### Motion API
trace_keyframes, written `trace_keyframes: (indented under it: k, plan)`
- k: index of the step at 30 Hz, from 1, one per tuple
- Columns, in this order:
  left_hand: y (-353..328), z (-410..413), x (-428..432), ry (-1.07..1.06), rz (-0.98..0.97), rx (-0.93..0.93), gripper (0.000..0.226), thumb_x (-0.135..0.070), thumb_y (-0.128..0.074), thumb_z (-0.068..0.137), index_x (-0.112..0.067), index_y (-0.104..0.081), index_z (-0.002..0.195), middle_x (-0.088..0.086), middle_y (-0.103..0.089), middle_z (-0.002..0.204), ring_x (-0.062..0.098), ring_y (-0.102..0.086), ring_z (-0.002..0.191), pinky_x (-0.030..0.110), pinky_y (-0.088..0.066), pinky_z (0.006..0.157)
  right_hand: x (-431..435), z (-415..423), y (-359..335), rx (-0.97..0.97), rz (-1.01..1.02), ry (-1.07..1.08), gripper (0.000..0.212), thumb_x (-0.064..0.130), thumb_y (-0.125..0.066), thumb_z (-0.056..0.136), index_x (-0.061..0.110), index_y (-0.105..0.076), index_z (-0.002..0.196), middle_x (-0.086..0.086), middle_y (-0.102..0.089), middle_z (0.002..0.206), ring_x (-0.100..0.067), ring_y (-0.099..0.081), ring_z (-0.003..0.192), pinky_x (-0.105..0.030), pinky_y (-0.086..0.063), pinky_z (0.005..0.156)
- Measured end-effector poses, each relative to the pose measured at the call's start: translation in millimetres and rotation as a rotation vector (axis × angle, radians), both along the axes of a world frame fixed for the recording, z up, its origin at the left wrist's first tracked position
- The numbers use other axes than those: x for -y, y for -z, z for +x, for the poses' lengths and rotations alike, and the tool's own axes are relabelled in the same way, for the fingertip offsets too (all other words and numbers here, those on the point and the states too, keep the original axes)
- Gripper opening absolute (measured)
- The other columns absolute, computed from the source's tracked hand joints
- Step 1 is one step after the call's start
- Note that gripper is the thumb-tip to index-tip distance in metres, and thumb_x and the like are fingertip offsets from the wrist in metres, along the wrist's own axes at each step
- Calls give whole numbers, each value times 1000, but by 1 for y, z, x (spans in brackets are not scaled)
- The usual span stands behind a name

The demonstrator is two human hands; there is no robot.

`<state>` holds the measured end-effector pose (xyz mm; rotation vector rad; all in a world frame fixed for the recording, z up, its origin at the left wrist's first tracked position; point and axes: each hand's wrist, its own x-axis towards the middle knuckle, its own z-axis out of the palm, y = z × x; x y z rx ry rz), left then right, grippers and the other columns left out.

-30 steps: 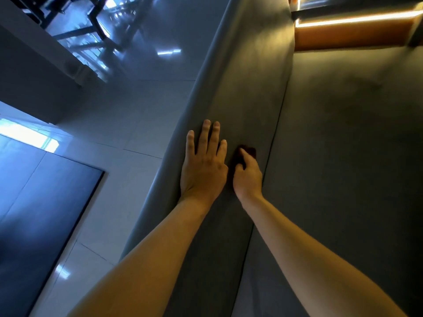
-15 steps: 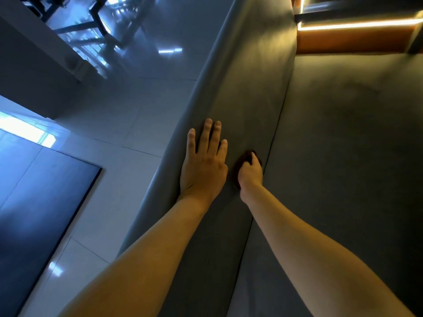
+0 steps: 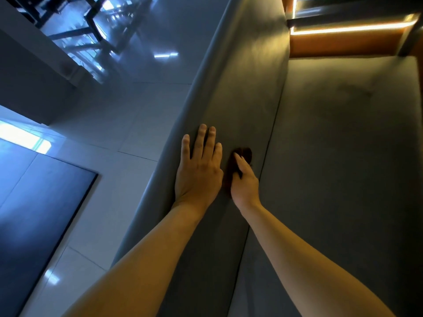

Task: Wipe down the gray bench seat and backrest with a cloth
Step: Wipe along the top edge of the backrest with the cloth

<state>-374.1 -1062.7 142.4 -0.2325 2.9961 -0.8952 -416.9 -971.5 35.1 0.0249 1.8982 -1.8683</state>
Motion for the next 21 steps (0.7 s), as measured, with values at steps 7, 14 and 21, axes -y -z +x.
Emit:
trace_keyframes:
  k: [7, 14, 21]
  plan:
    - [-2, -1, -2, -18, -9, 38, 58, -41, -33, 104, -17, -33, 157, 18, -6, 169, 40, 1, 155, 63, -1, 120, -6, -1, -5, 188, 20, 11, 51, 8, -43, 106, 28, -43, 153, 4, -34, 162, -16, -29, 150, -38, -26, 124]
    - [-6, 1, -21, -53, 119, -94, 48, -39, -36, 106, -23, -47, 149, 10, -26, 166, 33, -10, 156, 57, 5, 121, 6, -18, -29, -259, -160, -143, 52, 4, -56, 101, 16, -46, 151, 7, -33, 160, 0, -29, 145, -11, -27, 116]
    - [51, 17, -51, -255, 30, 37, 76, -49, -36, 102, -17, -2, 162, 21, 23, 165, 39, 29, 149, 62, 26, 111, -32, -16, 55, 34, 84, -140, 53, 11, -40, 108, 29, -35, 157, 9, -25, 166, -11, -21, 153, -34, -22, 125]
